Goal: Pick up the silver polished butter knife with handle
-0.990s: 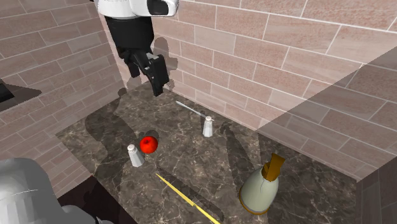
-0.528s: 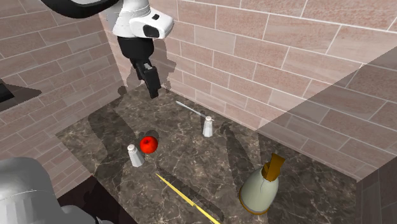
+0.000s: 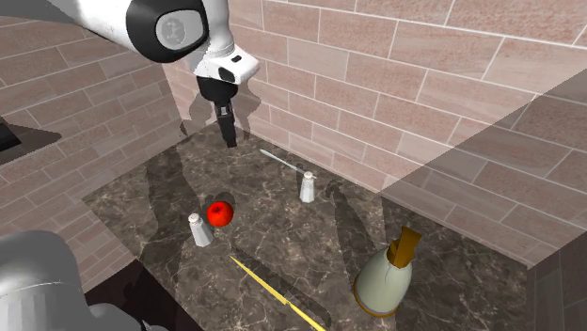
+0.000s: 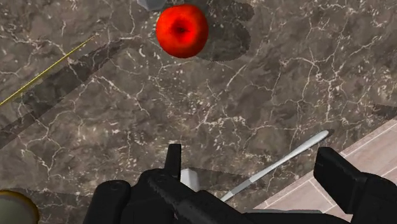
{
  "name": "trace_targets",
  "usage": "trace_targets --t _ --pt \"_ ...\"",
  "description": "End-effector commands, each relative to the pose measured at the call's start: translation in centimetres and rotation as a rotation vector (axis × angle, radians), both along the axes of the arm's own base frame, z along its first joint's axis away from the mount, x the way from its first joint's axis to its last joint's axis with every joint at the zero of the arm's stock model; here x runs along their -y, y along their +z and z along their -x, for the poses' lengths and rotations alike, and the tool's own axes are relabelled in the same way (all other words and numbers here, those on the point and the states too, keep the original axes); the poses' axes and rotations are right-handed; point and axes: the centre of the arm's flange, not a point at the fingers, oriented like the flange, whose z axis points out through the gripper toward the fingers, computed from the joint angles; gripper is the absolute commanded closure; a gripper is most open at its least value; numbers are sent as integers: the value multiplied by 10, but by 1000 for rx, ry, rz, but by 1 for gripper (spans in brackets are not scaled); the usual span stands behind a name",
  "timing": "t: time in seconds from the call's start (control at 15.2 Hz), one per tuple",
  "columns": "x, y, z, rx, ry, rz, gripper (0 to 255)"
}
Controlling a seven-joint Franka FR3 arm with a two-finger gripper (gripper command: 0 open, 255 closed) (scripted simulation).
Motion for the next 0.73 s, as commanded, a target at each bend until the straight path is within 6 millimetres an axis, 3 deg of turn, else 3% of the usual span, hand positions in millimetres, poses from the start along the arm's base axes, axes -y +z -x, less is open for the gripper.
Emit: trace_targets --t 0.0,0.66 --pt "-17 -17 -16 -8 -77 -2 0" --pt "-68 -104 -105 -51 -434 1 0"
